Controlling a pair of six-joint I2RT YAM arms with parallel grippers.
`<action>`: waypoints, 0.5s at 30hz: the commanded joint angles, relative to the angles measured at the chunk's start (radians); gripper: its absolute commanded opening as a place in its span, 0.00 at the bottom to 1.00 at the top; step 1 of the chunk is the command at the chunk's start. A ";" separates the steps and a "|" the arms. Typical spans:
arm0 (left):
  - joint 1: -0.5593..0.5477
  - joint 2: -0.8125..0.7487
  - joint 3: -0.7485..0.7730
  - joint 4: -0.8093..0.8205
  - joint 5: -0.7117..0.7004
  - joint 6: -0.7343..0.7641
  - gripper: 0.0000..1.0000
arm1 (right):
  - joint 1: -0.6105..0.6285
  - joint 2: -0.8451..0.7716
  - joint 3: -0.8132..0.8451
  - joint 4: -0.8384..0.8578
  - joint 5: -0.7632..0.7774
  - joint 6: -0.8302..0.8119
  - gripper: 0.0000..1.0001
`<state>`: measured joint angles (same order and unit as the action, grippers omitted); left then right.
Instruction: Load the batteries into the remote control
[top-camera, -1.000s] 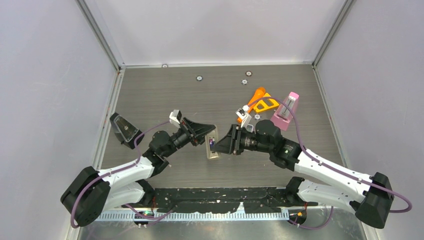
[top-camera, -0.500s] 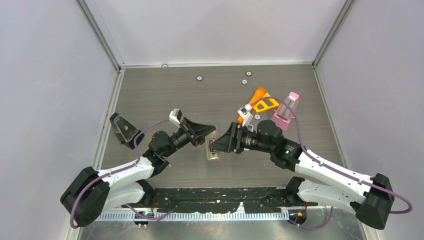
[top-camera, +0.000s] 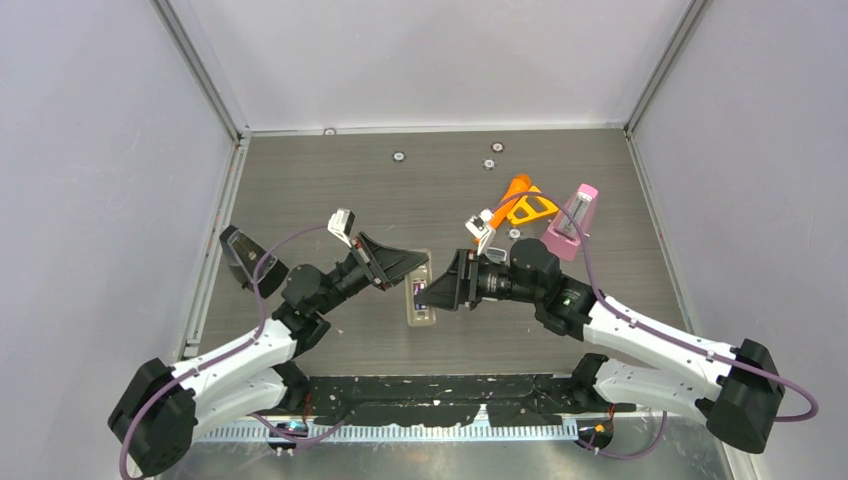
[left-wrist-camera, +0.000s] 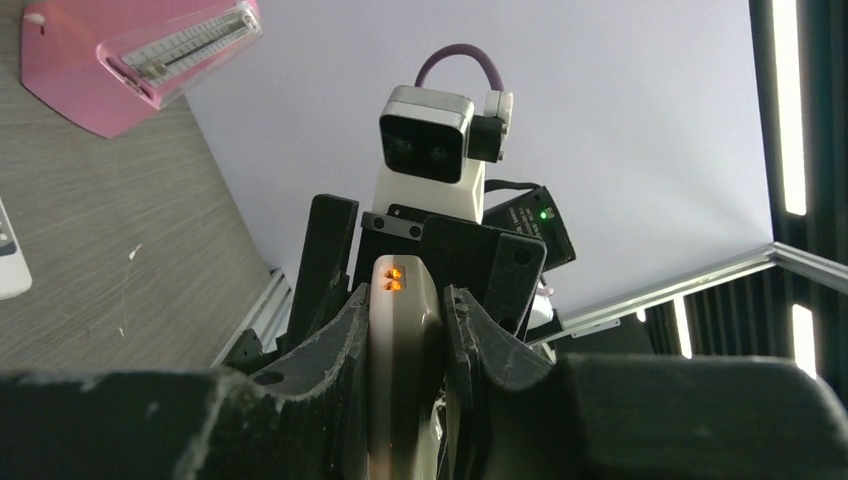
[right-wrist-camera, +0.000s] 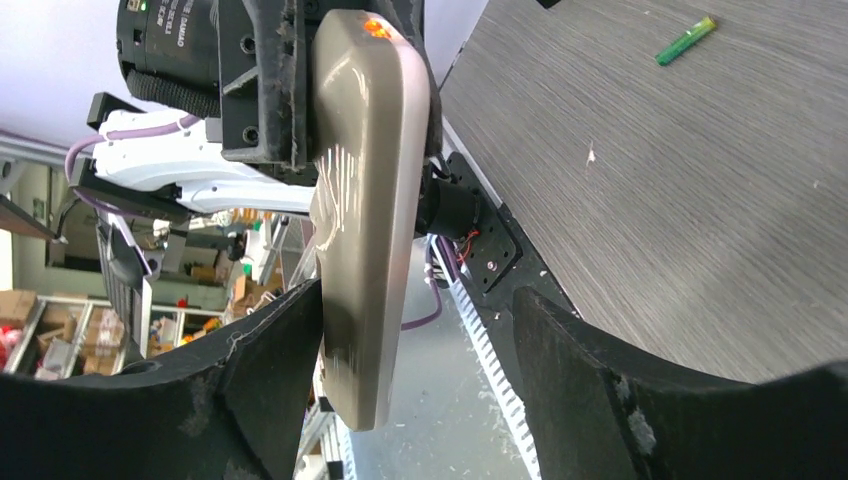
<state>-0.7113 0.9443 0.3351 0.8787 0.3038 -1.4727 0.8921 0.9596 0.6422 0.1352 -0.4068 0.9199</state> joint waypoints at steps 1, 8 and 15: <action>0.005 -0.052 0.064 -0.072 0.022 0.089 0.00 | 0.003 0.039 0.077 0.093 -0.088 -0.076 0.72; 0.006 -0.062 0.071 -0.086 0.028 0.094 0.00 | 0.040 0.108 0.101 0.167 -0.134 -0.085 0.71; 0.009 -0.073 0.071 -0.099 0.030 0.092 0.00 | 0.053 0.106 0.065 0.226 -0.107 -0.049 0.70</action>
<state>-0.7063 0.8871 0.3592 0.7689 0.3370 -1.4017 0.9337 1.0786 0.6979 0.2554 -0.5072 0.8627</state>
